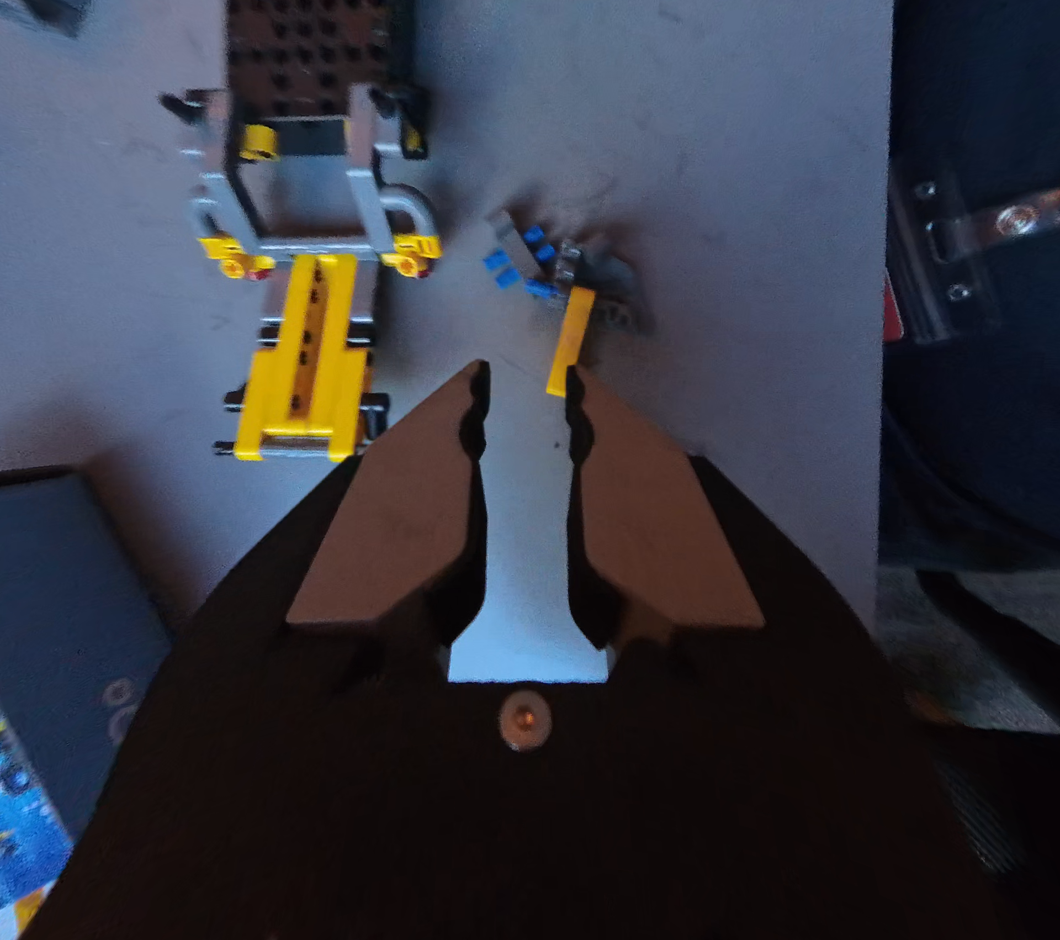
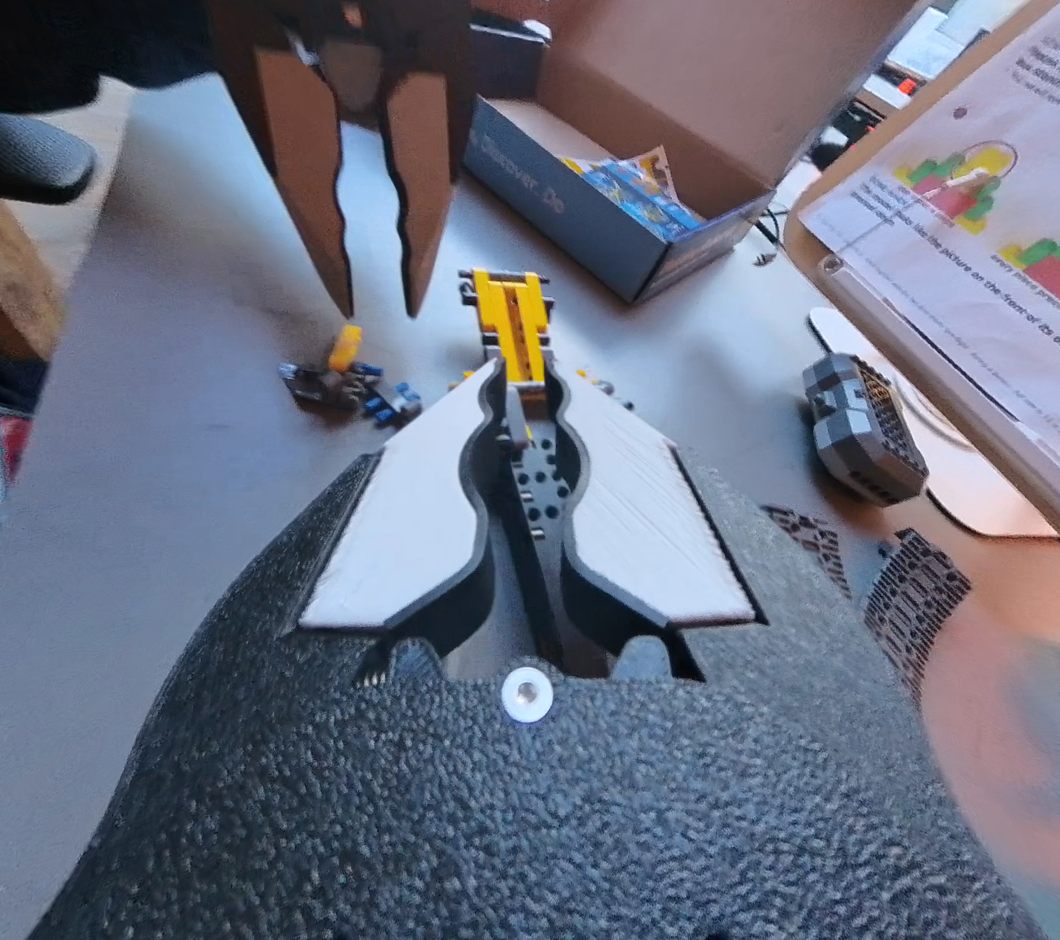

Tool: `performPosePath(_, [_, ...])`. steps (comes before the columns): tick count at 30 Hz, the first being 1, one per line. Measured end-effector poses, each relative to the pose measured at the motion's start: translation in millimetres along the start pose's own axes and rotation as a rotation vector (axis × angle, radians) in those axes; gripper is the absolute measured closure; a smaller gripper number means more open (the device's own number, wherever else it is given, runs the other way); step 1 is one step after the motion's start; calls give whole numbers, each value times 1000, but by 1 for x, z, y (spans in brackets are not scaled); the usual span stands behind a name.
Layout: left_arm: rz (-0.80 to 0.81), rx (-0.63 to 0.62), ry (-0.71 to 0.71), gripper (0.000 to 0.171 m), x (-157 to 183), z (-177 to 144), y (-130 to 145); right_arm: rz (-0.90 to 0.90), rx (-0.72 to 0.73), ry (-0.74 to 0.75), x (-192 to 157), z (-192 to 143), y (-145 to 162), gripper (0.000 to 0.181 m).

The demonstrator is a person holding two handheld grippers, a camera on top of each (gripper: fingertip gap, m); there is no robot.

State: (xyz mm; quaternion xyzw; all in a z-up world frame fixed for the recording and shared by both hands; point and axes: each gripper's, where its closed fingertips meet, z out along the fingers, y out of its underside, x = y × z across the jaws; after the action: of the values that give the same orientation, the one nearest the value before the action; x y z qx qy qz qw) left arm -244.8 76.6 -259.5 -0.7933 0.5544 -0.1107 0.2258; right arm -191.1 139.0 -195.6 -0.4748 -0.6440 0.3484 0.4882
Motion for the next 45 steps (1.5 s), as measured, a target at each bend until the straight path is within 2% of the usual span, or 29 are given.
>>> performPosePath(3, [30, -32, 67, 143, 13, 11, 6, -52, 0, -81, -24, 3, -11, 163])
performPosePath(5, [21, -9, 106, 150, 18, 14, 1, -66, -51, -140, -42, 10, -8, 155])
performPosePath(7, [27, -4, 111, 165, 19, 16, -2, -90, -116, -189, -58, 16, -1, 144])
performPosePath(8, [40, -15, 100, 165, 18, 16, -2, -113, -152, -202, -63, 19, 5, 142])
performPosePath(10, [122, -36, -7, 165, 7, 14, -2, -160, -204, -213, -70, 23, 14, 139])
performPosePath(13, [379, -30, -194, 165, 3, 1, -16, -180, -233, -223, -73, 22, 17, 135])
performPosePath(15, [533, -40, -316, 166, 3, -7, -28, -127, -205, -227, -70, 19, 10, 135])
performPosePath(18, [611, -39, -442, 166, -1, -14, -45, -7, -131, -236, -60, 11, -5, 135])
performPosePath(20, [580, -8, -533, 166, -13, -23, -56, 55, -121, -234, -54, 6, -8, 134])
performPosePath(22, [495, 63, -537, 166, -18, -28, -65, 42, -122, -175, -46, 4, -9, 137])
performPosePath(25, [370, 140, -523, 166, -23, -32, -74, -26, -121, -31, -27, 3, -13, 158])
performPosePath(26, [345, 149, -531, 166, -25, -33, -76, -21, -124, -15, -24, 2, -15, 158])
performPosePath(32, [221, 243, -445, 165, -19, -36, -87, 46, -102, -50, -19, -9, -21, 163])
performPosePath(38, [227, 259, -459, 165, -17, -30, -93, 91, -49, -81, -22, -10, -27, 164])
performPosePath(42, [263, 186, -513, 166, -21, -26, -88, -11, -87, -39, -22, -8, -22, 164])
performPosePath(45, [277, 175, -477, 166, -14, -23, -88, -237, -105, 20, -24, -10, -23, 162])
